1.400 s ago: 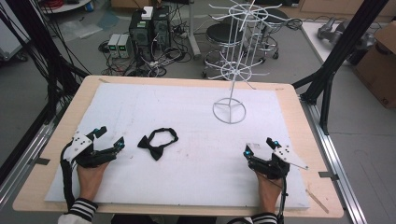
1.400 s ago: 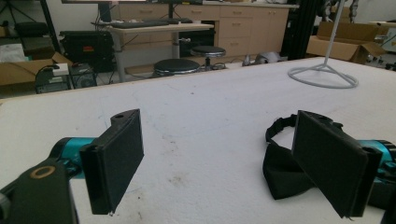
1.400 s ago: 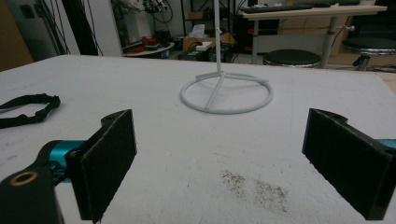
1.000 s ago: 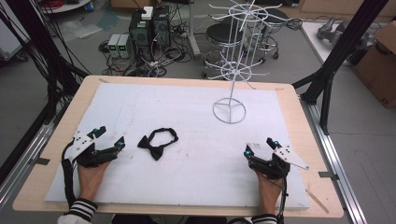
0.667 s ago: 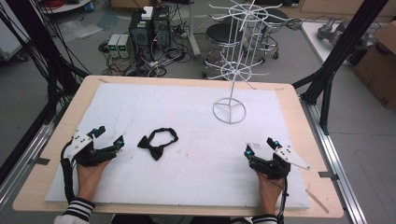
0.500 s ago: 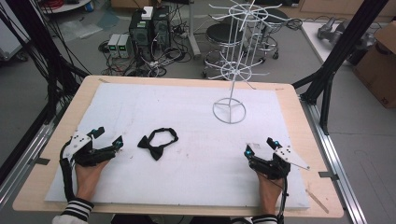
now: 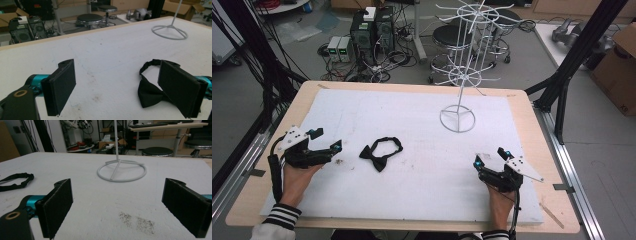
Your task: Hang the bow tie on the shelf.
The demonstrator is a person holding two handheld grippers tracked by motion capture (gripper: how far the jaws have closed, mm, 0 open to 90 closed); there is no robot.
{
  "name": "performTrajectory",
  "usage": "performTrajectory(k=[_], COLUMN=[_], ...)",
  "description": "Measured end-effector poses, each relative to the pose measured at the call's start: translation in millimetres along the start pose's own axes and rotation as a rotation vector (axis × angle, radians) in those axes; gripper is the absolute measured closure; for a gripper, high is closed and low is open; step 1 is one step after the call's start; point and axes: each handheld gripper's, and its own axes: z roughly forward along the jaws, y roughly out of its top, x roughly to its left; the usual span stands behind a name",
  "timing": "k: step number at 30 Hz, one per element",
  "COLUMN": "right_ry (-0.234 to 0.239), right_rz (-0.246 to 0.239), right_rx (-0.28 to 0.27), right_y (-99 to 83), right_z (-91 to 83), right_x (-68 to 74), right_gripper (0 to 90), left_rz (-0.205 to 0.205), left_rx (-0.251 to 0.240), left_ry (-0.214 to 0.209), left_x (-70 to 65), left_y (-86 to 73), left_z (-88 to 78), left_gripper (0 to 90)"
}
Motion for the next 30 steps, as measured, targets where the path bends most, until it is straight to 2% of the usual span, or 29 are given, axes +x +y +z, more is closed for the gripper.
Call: performTrajectory(k=[3,6,9,11,13,15,17,19,22,30], right_ry=[0.000,-0.001,-0.002,-0.001,0.001,0.000,0.000,-0.001,0.000,0.000], right_rz=[0.002,0.006,0.005,0.004,0.007,0.006,0.008,0.010,0.008,0.004], right_rx=[0.000,0.000,-0.002,-0.003,-0.002,-0.002,-0.003,-0.003,-0.002,-0.004], right_y=[0.0,0.0,0.1,0.0,0.1,0.1,0.1,0.0,0.1,0.0], right_z=[0.0,-0.1,0.0,0.0,0.0,0.1,0.0,0.0,0.1,-0.1], right_x=[0.0,-0.2,-0.5,-0.7,-0.8,-0.9,-0.9,-1.1,-0.9,-0.9], right_gripper=[8.9,8.9,8.9,8.9,8.9,8.9,8.9,8.9,8.9,8.9], left_rz=[0.029,0.031,0.067,0.078,0.071,0.086,0.105,0.092,0.104,0.118], left_rx=[0.032,0.075,0.127,0.161,0.190,0.221,0.249,0.262,0.303,0.371], left_ry=[-0.021,-0.047,-0.053,-0.076,-0.108,-0.130,-0.134,-0.144,-0.151,-0.166], left_x=[-2.3,-5.5,-9.9,-12.0,-14.6,-17.6,-19.9,-21.1,-24.2,-30.8], left_y=[9.0,16.6,24.0,28.5,32.2,35.9,39.9,43.3,48.6,52.7], left_z=[5.4,12.3,21.1,27.6,34.2,40.2,45.6,50.5,59.8,76.8], left_gripper=[15.3,15.5,15.4,15.5,15.5,15.7,15.7,16.1,16.2,17.4])
